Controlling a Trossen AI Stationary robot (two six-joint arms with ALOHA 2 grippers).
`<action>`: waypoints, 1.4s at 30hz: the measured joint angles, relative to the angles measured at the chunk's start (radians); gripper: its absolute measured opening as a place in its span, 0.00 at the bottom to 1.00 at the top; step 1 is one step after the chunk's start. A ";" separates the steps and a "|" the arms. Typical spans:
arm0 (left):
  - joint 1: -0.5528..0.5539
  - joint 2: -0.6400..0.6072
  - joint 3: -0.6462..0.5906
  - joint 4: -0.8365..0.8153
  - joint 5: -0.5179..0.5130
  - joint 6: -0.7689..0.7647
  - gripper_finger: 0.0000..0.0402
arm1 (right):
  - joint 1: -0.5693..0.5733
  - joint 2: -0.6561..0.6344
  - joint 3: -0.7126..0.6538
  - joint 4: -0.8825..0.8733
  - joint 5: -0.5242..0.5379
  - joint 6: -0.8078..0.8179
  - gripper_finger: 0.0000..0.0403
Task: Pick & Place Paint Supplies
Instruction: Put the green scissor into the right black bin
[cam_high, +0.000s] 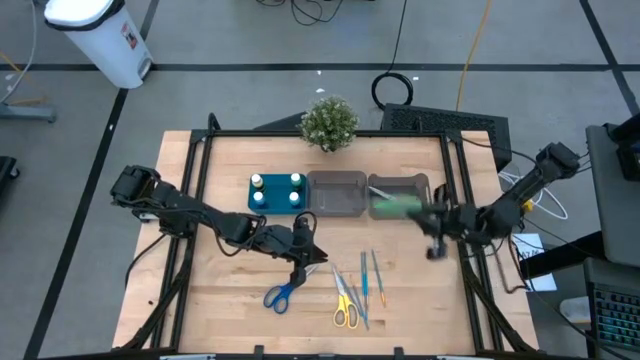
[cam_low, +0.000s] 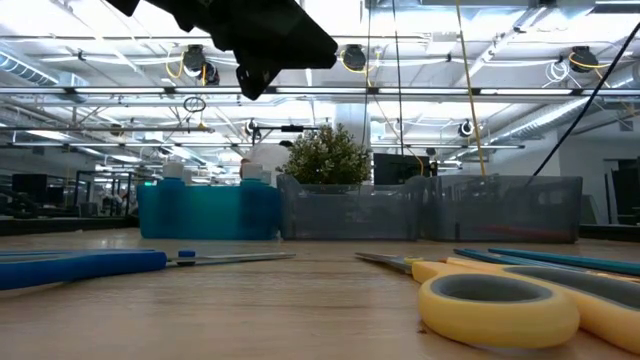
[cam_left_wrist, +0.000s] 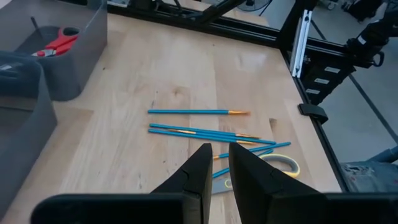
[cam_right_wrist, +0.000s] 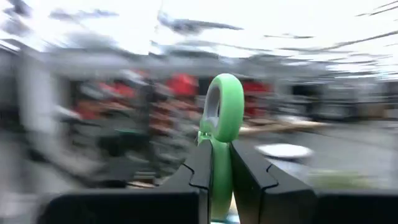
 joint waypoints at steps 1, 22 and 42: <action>0.000 0.000 0.000 0.000 0.000 0.000 0.15 | -0.011 0.020 0.043 -0.031 0.053 -0.047 0.05; 0.002 0.000 0.000 -0.011 0.000 0.013 0.15 | -0.341 0.203 0.707 -1.509 -0.141 0.148 0.05; 0.002 0.000 0.000 -0.010 0.000 0.018 0.15 | -0.456 0.119 0.456 -1.804 -0.100 0.819 0.05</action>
